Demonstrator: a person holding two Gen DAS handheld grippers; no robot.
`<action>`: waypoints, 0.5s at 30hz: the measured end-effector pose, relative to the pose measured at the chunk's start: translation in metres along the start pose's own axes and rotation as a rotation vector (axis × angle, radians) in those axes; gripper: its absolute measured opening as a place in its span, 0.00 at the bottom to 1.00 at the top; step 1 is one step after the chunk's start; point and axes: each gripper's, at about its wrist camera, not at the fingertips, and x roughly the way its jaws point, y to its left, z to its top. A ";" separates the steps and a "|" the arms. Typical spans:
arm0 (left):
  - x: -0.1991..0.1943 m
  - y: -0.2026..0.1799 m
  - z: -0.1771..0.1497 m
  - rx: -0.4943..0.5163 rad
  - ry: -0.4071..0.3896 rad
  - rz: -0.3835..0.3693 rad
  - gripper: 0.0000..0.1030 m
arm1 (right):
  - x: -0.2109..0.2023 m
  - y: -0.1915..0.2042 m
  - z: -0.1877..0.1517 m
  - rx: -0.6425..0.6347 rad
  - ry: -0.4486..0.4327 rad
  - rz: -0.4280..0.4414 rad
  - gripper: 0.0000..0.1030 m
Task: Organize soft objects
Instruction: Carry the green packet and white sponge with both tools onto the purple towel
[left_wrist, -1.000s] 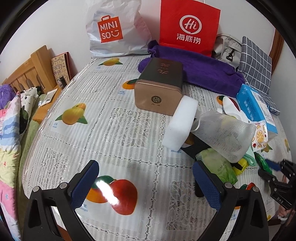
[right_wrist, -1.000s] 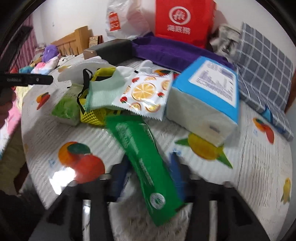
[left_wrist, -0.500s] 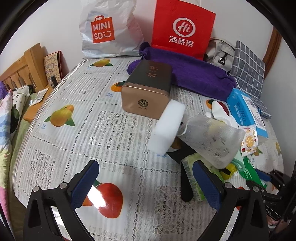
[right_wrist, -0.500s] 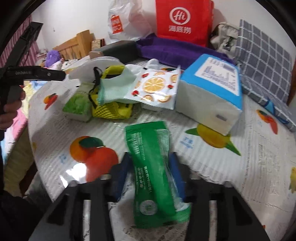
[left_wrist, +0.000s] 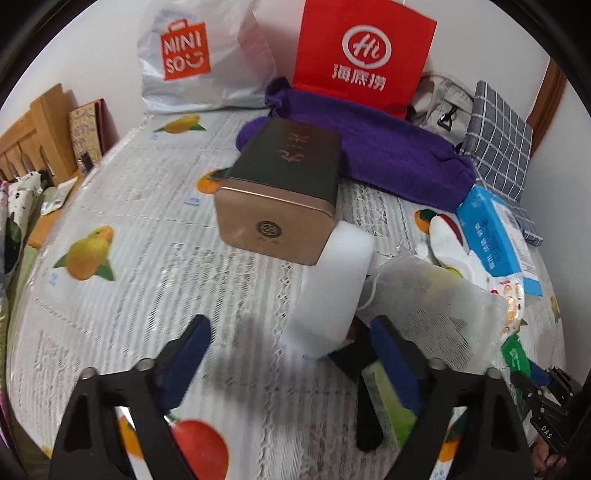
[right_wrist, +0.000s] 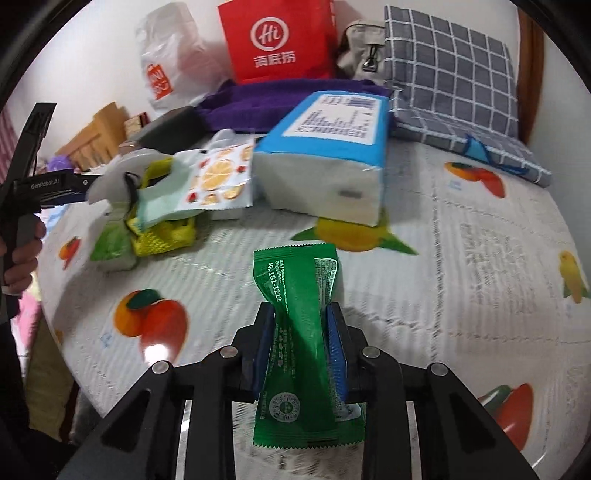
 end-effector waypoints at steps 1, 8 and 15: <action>0.005 -0.001 0.002 0.007 0.002 -0.001 0.73 | 0.001 0.000 0.000 -0.001 -0.010 -0.008 0.29; 0.022 -0.002 0.006 0.000 0.010 -0.077 0.39 | 0.003 -0.002 0.000 0.020 -0.030 -0.016 0.33; 0.016 -0.002 0.001 -0.001 0.001 -0.079 0.38 | 0.004 -0.006 0.001 0.069 -0.037 0.020 0.36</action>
